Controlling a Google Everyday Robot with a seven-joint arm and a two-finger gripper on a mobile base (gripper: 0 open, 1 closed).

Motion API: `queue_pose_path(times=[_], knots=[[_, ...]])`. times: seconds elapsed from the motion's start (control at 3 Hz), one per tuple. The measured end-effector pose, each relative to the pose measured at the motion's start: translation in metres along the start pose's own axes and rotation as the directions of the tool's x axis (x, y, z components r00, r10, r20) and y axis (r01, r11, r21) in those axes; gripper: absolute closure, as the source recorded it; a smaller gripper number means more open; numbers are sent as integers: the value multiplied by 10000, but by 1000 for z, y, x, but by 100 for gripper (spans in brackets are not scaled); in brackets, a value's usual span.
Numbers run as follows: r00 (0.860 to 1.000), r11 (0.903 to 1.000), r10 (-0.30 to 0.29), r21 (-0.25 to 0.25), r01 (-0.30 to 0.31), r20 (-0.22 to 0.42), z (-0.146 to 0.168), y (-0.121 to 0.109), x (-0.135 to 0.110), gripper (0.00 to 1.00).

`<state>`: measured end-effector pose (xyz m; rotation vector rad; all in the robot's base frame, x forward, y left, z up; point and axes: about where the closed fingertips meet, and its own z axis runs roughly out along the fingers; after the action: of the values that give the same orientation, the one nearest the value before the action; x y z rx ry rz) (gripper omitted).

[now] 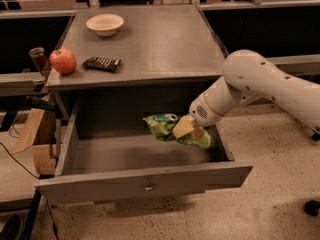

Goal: Place green rice chip bag into top drawer

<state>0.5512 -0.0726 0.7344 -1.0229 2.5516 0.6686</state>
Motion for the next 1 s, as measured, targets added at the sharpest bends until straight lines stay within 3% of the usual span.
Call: queue_pose_path(times=[0.33, 1.0], knots=[[9971, 9982, 458, -364, -480, -608, 14, -9, 20, 100], [9896, 9936, 807, -693, -894, -1188, 22, -15, 37, 59]])
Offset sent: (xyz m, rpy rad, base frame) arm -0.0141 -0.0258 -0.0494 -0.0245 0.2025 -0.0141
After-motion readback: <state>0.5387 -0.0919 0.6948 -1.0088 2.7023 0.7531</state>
